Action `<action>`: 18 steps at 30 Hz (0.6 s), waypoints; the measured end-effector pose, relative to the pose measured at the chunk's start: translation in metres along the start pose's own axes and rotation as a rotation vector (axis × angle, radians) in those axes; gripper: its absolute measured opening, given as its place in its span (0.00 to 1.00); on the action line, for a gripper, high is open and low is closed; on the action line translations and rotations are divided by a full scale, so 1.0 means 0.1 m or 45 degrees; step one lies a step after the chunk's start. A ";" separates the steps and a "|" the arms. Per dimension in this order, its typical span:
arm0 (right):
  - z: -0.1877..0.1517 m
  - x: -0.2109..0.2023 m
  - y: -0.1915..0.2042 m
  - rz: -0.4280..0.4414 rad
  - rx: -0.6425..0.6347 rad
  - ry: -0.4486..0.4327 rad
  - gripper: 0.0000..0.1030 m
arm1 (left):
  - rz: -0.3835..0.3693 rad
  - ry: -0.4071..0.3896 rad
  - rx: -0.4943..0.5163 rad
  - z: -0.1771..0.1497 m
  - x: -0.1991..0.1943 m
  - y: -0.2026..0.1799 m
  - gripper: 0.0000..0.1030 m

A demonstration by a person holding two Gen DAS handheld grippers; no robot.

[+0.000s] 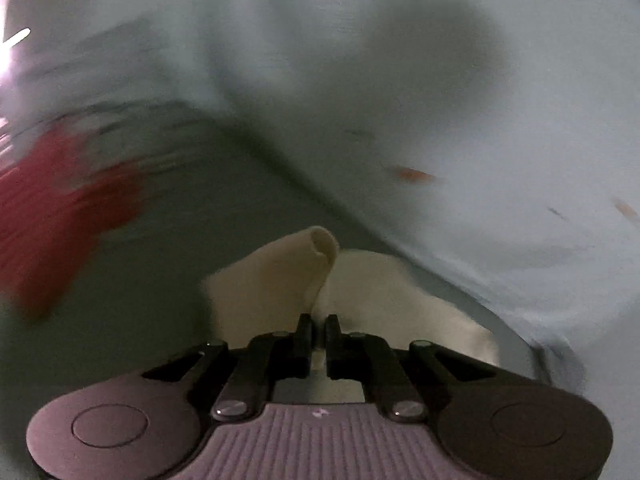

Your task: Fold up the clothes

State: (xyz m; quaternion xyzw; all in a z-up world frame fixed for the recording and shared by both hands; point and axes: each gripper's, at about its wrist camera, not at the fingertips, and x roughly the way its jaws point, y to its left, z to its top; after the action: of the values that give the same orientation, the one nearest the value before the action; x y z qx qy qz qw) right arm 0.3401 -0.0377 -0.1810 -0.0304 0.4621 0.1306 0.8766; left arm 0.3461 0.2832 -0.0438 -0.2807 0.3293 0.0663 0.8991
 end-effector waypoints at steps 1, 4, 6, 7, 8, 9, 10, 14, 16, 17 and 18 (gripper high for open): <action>-0.01 -0.04 -0.11 -0.022 0.036 -0.017 0.40 | -0.053 -0.008 0.085 -0.03 0.02 -0.28 0.06; -0.09 -0.24 -0.50 -0.077 0.150 -0.071 0.41 | -0.258 0.056 0.296 -0.25 0.12 -1.07 0.06; -0.17 -0.34 -0.74 -0.112 0.219 -0.094 0.42 | -0.442 0.156 0.371 -0.46 0.26 -1.54 0.08; -0.19 -0.38 -0.85 -0.130 0.251 -0.102 0.42 | -0.532 0.244 0.400 -0.61 0.38 -1.75 0.11; -0.23 -0.41 -0.96 -0.145 0.280 -0.106 0.42 | -0.553 0.318 0.443 -0.75 0.50 -1.91 0.17; -0.26 -0.44 -1.07 -0.159 0.310 -0.111 0.42 | -0.541 0.400 0.506 -0.91 0.62 -2.09 0.23; -0.30 -0.48 -1.18 -0.171 0.340 -0.115 0.42 | -0.520 0.457 0.557 -1.05 0.70 -2.21 0.25; -0.40 -0.56 -1.47 -0.190 0.398 -0.125 0.47 | -0.461 0.535 0.644 -1.36 0.78 -2.35 0.55; -0.42 -0.51 -1.53 -0.184 0.402 -0.109 0.48 | -0.350 0.466 0.632 -1.36 0.75 -2.20 0.69; -0.41 -0.46 -1.55 -0.179 0.385 -0.091 0.50 | -0.275 0.429 0.615 -1.34 0.74 -2.10 0.69; -0.40 -0.42 -1.56 -0.176 0.360 -0.073 0.52 | -0.186 0.417 0.577 -1.32 0.73 -1.95 0.69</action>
State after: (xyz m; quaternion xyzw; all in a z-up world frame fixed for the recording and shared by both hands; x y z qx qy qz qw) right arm 0.3252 -0.2031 -0.1799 0.0653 0.4475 0.0045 0.8919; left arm 0.3892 0.0433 -0.0824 -0.1027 0.4555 -0.1199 0.8761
